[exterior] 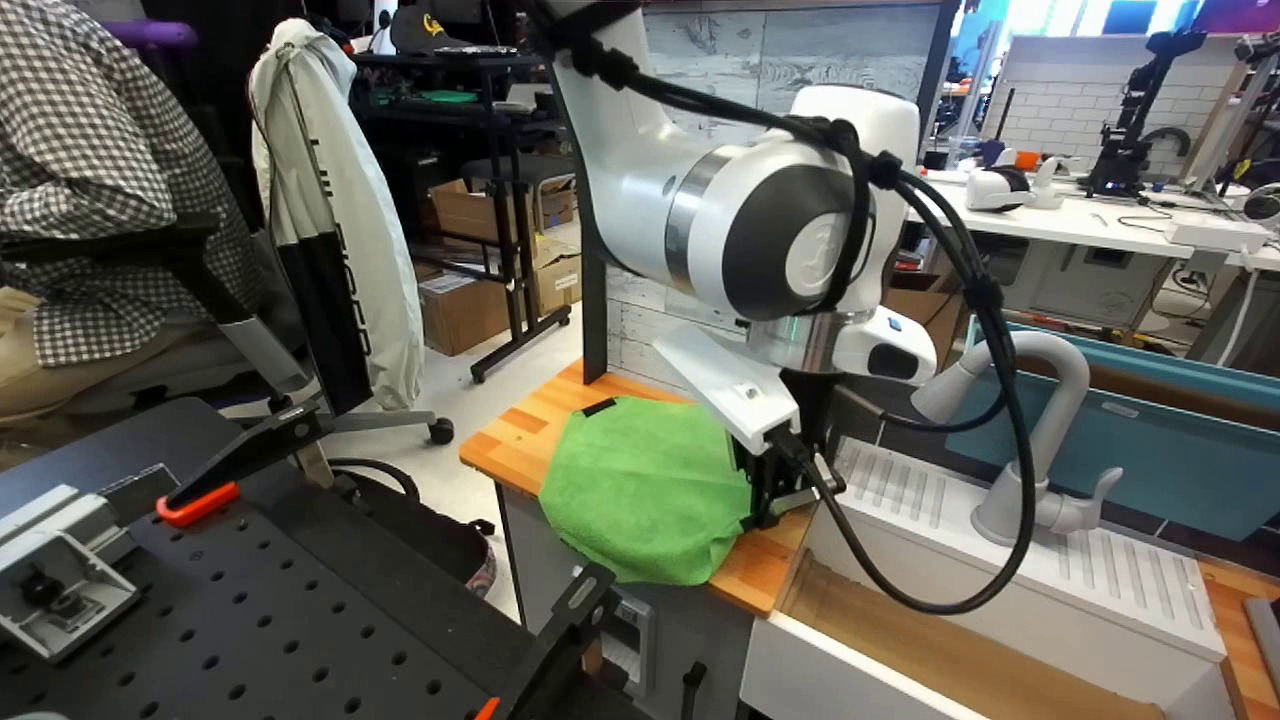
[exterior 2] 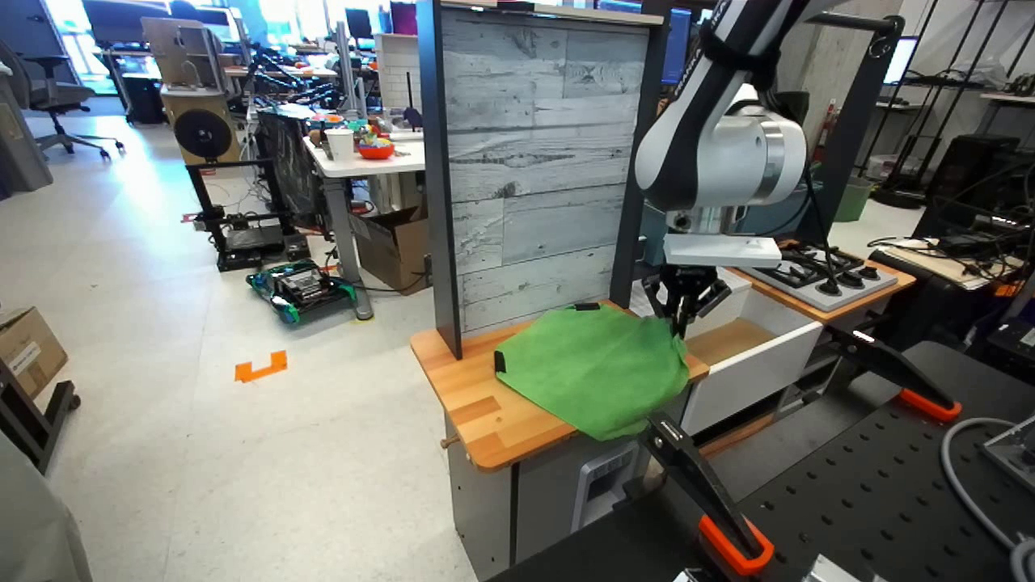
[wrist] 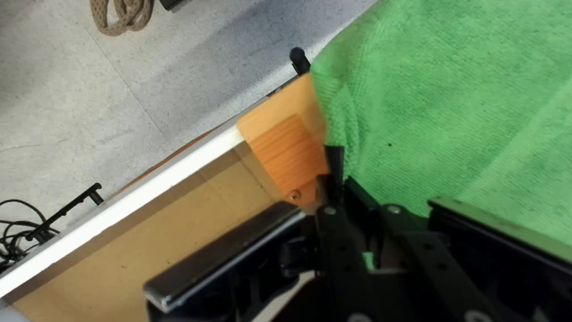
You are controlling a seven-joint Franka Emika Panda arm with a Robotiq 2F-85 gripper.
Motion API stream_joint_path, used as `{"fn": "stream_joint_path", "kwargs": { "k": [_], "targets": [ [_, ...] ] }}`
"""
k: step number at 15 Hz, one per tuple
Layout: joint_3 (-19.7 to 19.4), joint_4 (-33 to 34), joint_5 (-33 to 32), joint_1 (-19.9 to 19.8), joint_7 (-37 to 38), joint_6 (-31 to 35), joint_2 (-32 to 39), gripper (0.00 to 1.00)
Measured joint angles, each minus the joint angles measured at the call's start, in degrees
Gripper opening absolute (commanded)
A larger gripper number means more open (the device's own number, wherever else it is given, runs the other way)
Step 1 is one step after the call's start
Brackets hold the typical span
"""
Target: Fold the green cloth
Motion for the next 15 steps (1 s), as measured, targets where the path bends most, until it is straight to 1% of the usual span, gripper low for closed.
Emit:
{"fn": "stream_joint_path", "kwargs": {
  "k": [3, 8, 11, 15],
  "targets": [
    [0.9, -0.6, -0.1, 0.7, -0.3, 0.0, -2.6, 0.02],
    [1.8, -1.1, -1.2, 3.7, -0.4, -0.2, -5.8, 0.02],
    [2.3, -0.5, -1.4, 5.9, -0.4, -1.0, -6.3, 0.02],
    [3.3, 1.4, -2.0, 8.0, -0.3, -3.8, -6.2, 0.02]
  ]
}}
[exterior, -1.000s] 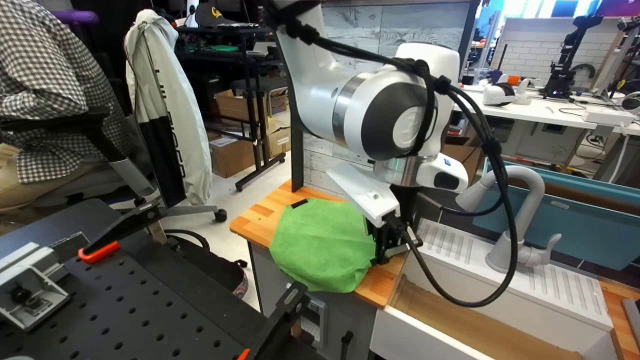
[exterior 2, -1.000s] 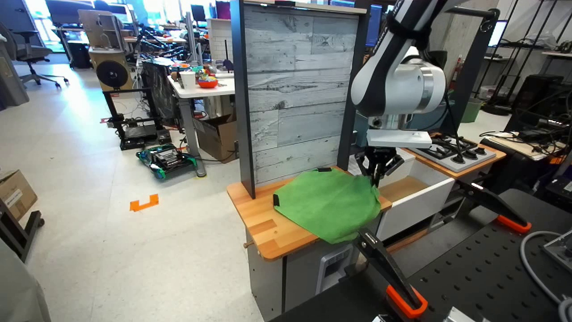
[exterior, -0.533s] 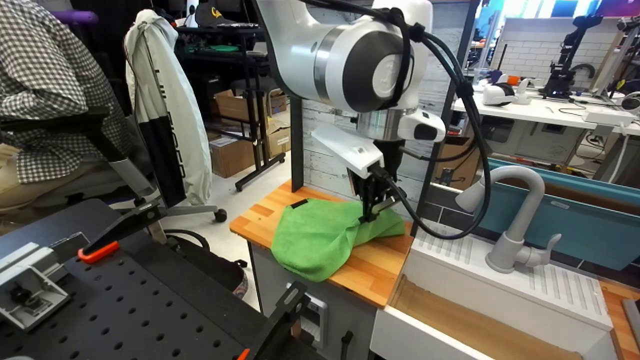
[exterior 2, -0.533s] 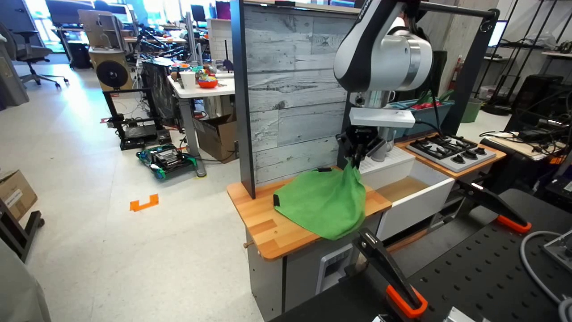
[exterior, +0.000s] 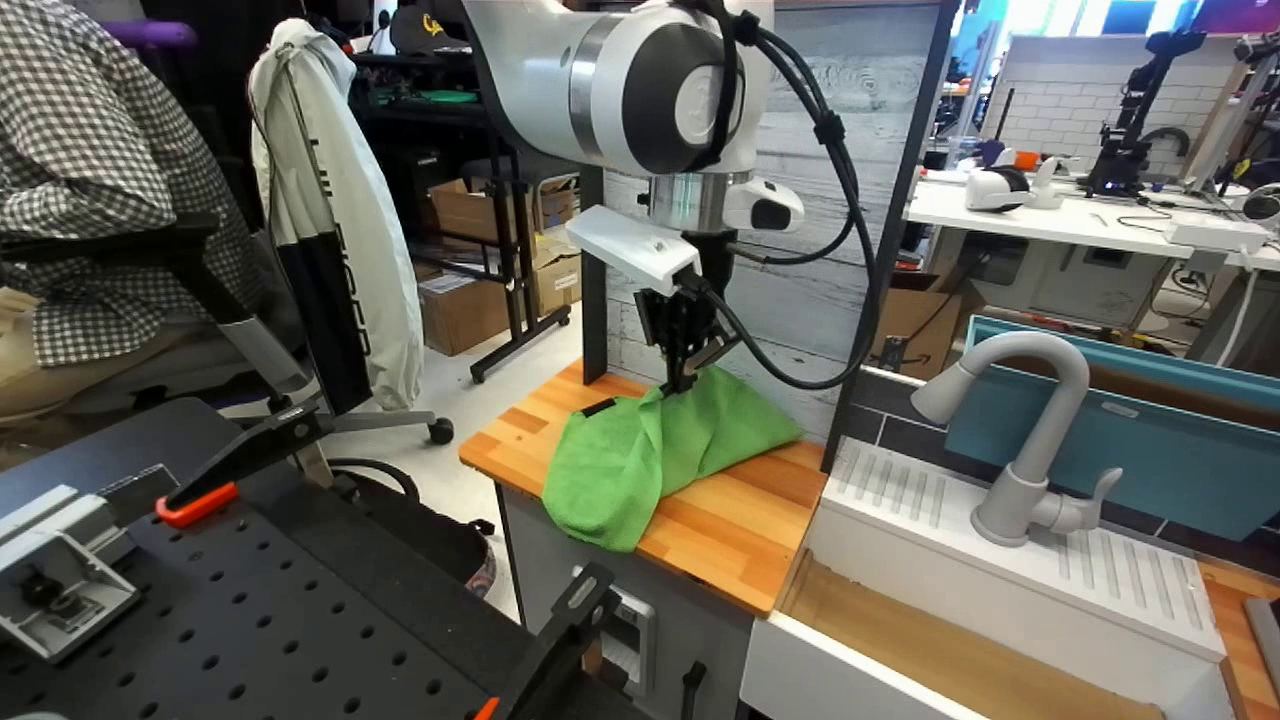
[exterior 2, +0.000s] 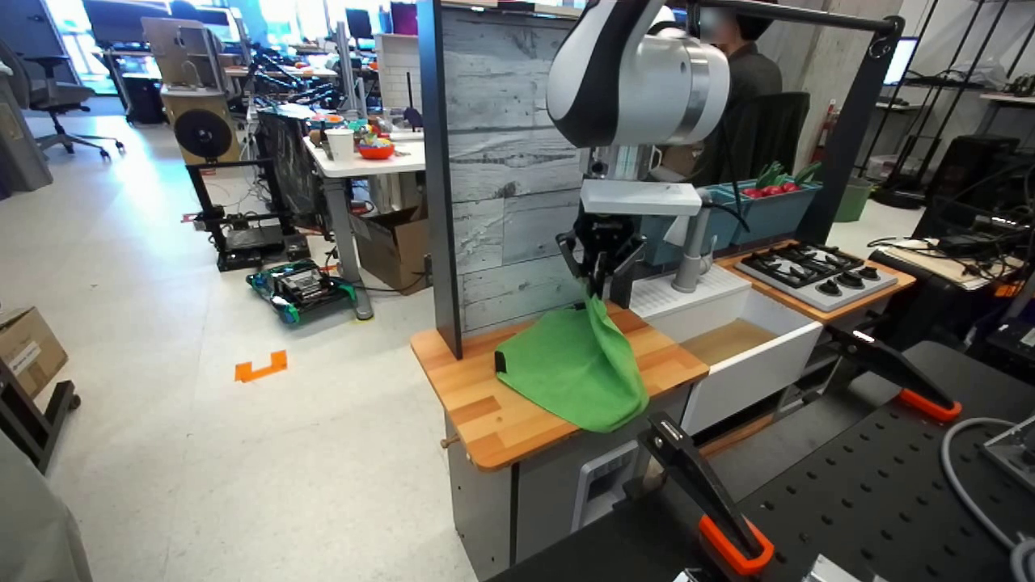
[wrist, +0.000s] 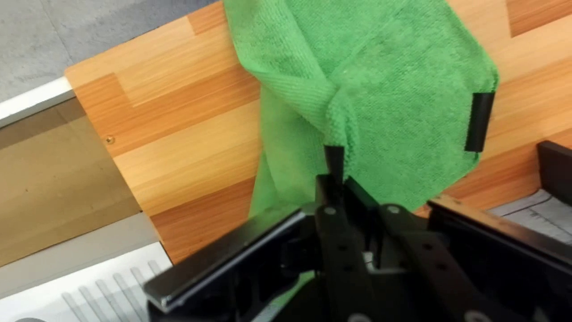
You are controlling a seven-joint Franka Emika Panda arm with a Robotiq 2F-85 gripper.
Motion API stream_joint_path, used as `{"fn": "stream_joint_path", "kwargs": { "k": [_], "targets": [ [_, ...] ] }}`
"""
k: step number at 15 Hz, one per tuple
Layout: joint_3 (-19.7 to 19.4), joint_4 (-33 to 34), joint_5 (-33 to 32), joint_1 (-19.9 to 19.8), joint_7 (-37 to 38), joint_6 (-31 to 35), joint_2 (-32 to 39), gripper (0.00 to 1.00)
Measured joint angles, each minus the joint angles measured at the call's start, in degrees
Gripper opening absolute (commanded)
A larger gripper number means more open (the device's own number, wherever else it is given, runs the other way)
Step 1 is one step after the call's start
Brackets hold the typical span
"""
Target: Fold the green cloth
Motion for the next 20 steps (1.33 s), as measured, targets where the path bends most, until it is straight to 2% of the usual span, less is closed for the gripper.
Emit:
{"fn": "stream_joint_path", "kwargs": {
  "k": [5, 20],
  "targets": [
    [1.8, 3.2, 0.0, 0.5, -0.1, -3.1, 2.2, 0.02],
    [3.3, 16.2, 0.0, 0.7, -0.5, -3.2, 16.3, 0.02]
  ]
}}
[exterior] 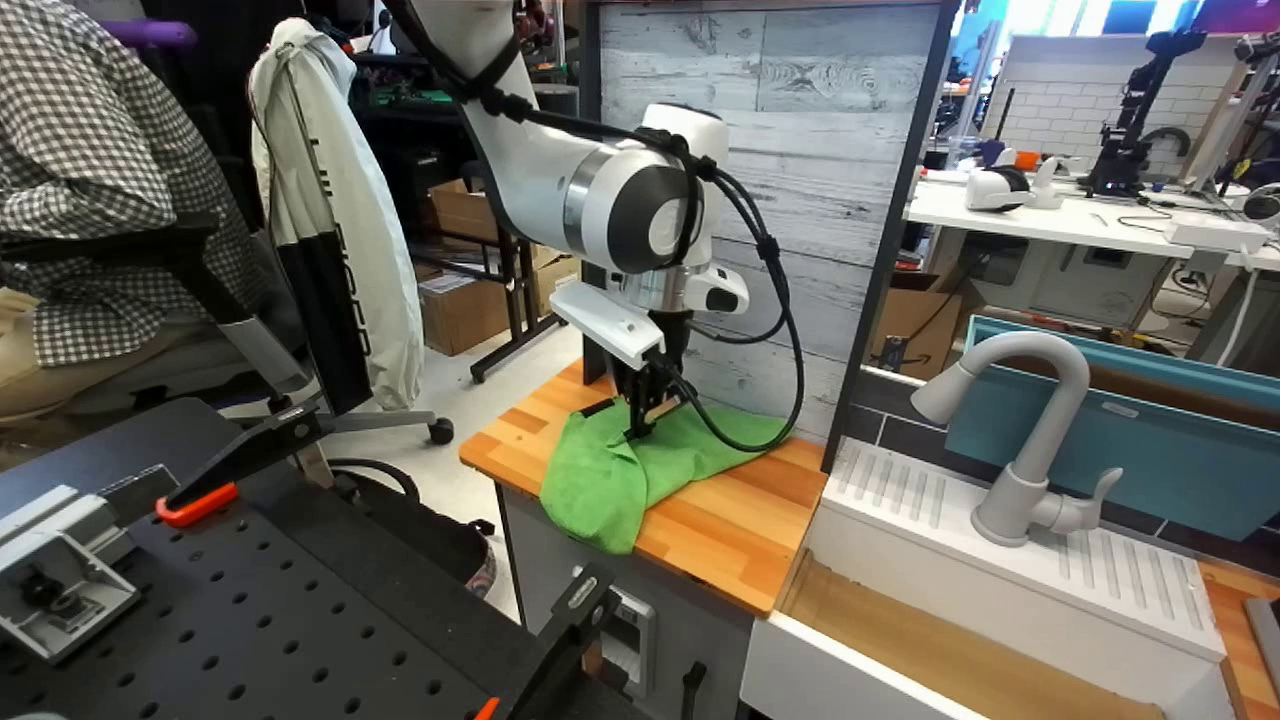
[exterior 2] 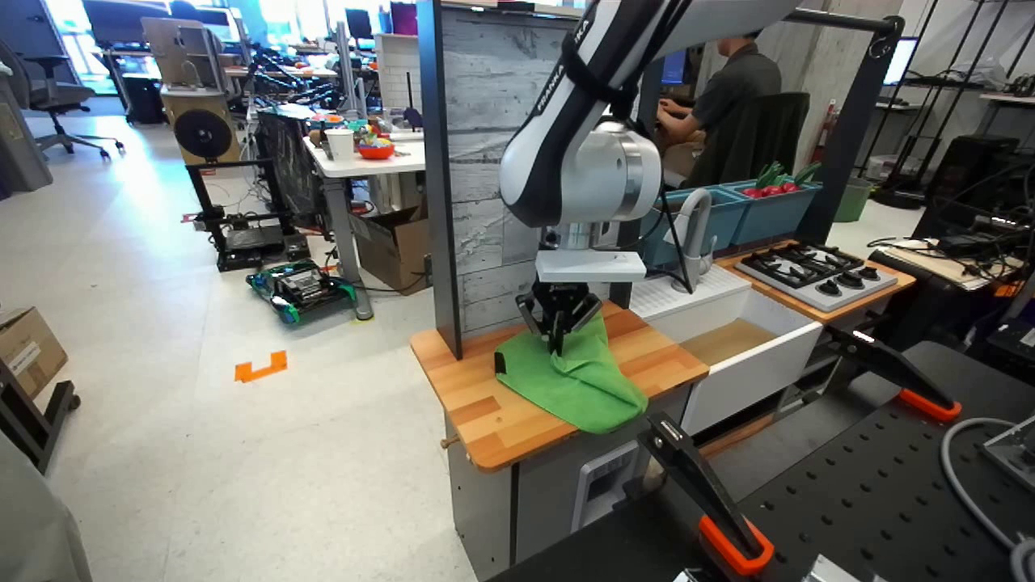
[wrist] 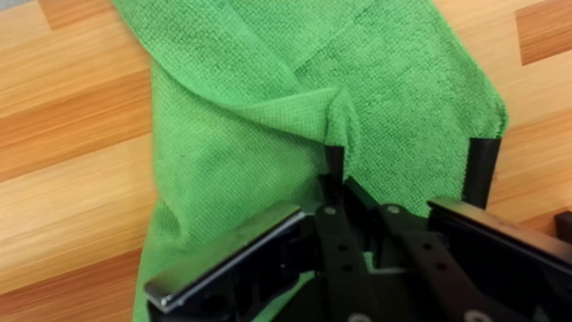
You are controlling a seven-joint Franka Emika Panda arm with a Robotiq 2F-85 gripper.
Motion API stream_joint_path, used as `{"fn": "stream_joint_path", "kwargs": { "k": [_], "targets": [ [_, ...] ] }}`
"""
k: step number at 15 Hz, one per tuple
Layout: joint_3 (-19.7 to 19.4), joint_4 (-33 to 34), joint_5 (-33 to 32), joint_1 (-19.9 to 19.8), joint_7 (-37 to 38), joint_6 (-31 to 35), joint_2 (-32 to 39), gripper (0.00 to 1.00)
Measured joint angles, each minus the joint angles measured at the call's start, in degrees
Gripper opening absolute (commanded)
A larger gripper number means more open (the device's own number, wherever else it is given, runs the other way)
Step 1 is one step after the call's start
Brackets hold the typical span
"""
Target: Fold the green cloth
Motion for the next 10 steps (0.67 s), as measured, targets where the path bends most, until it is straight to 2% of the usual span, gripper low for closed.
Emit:
{"fn": "stream_joint_path", "kwargs": {
  "k": [3, 4, 5, 6, 10],
  "targets": [
    [0.0, 2.7, 0.0, 0.1, 0.0, -0.1, 2.3, 0.02],
    [0.0, 3.4, 0.0, 0.1, 0.0, -0.6, 2.5, 0.33],
    [0.0, 4.0, 0.0, 0.1, 0.0, -0.9, 2.8, 0.34],
    [0.0, 4.6, 0.0, 0.1, 0.0, -1.2, 3.1, 0.4],
    [0.2, 6.4, 0.0, 0.1, 0.0, -1.5, 4.1, 0.69]
  ]
}}
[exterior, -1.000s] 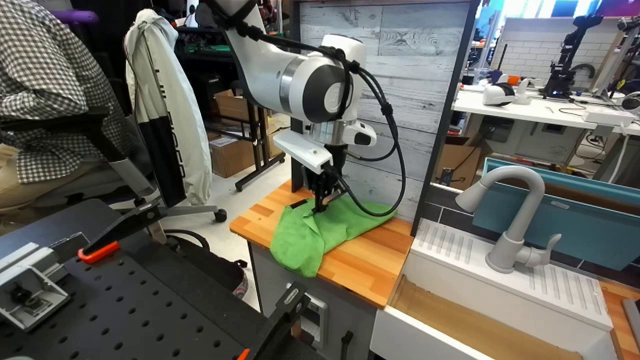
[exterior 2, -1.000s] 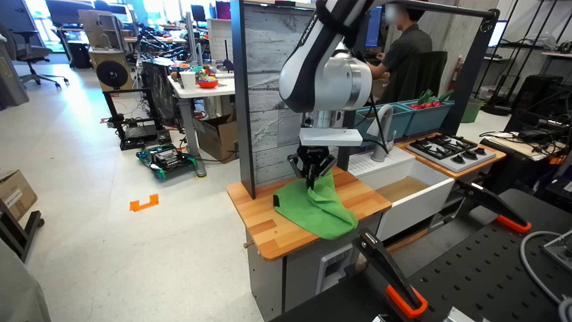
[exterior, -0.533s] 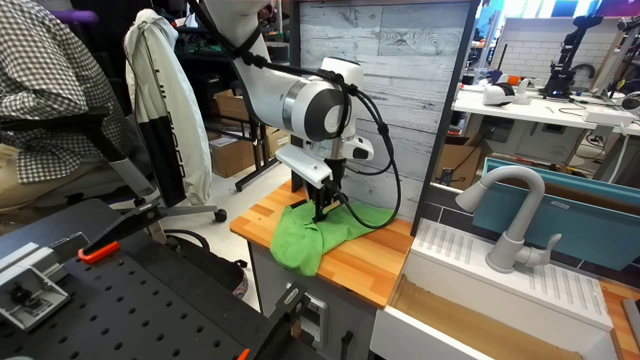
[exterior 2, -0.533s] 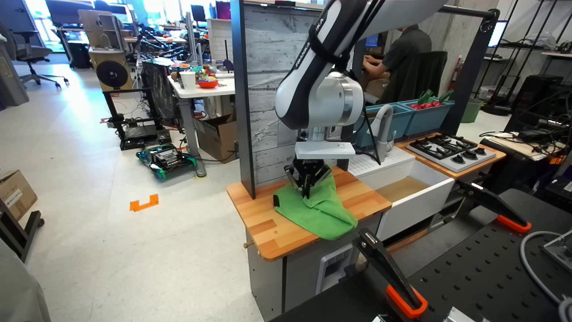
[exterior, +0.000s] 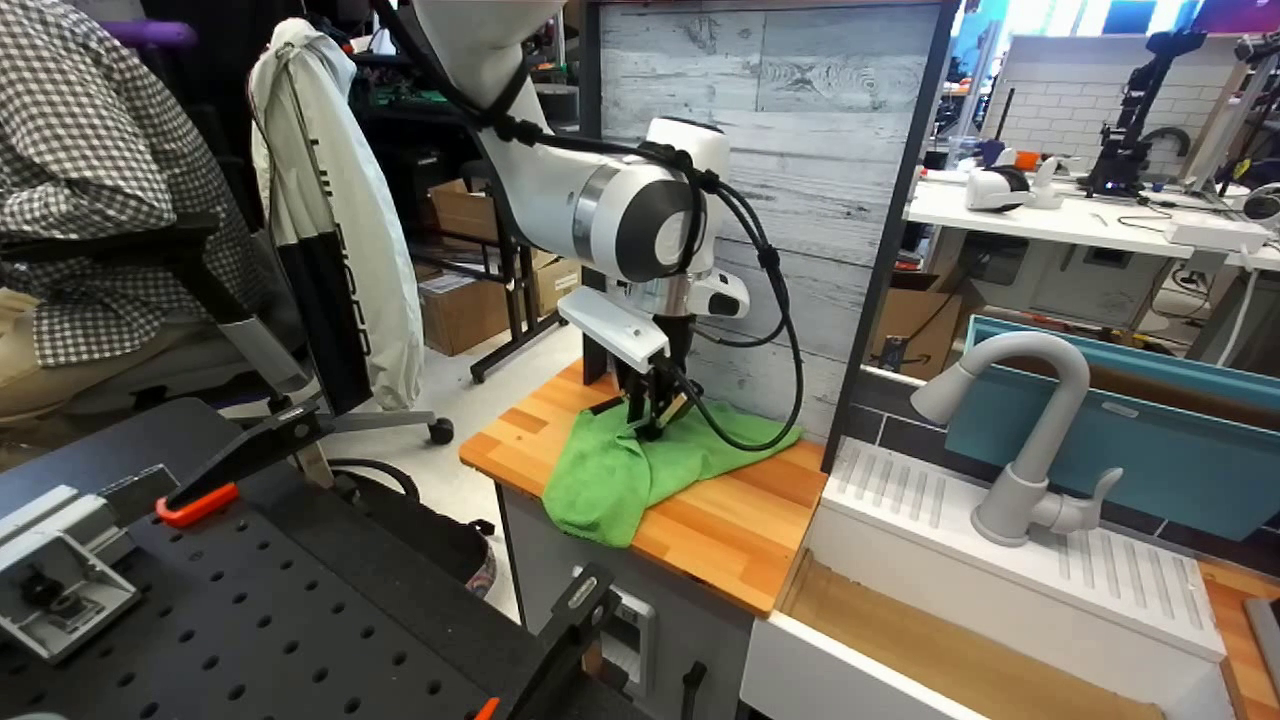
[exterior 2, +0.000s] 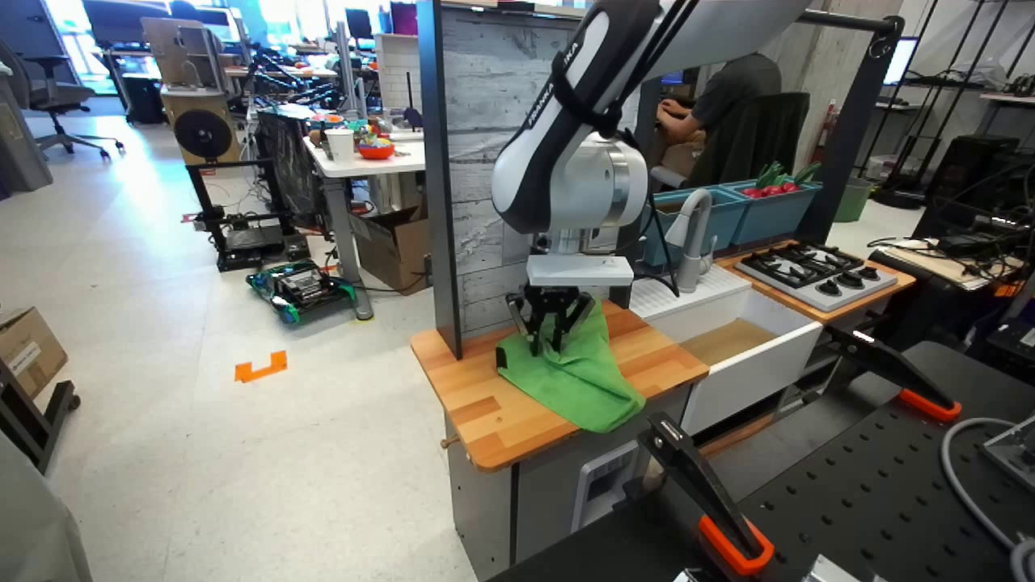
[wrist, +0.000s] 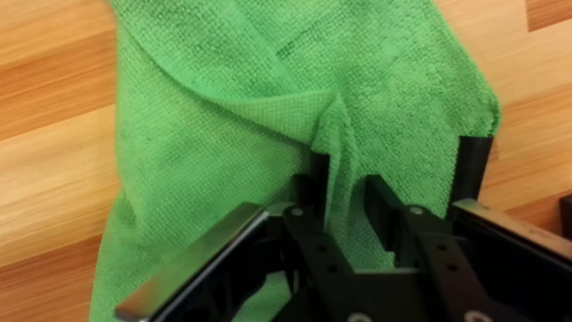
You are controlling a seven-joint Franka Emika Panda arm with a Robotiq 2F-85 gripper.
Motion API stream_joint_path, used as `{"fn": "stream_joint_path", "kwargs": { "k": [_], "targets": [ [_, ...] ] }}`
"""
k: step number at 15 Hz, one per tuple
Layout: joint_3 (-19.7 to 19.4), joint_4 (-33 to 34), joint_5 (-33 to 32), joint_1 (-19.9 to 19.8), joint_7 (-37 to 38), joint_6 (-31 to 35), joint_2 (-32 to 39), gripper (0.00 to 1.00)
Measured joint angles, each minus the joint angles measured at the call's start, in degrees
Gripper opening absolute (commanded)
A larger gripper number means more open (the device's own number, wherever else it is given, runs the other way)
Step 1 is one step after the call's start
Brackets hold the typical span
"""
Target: Fold the green cloth
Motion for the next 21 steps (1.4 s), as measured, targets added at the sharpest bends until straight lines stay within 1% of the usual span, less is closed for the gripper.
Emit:
{"fn": "stream_joint_path", "kwargs": {
  "k": [4, 5, 16, 18, 21],
  "targets": [
    [0.0, 0.9, 0.0, 0.0, 0.0, 0.0, 0.7, 0.99],
    [0.0, 0.9, 0.0, 0.0, 0.0, 0.0, 0.8, 1.0],
    [0.1, 0.3, 0.0, -0.1, -0.1, 0.5, 0.0, 1.0],
    [0.1, -1.6, 0.0, -0.2, -0.7, 1.2, -1.5, 1.0],
    [0.1, -6.8, 0.0, -0.4, -2.1, 4.1, -5.2, 1.0]
  ]
}}
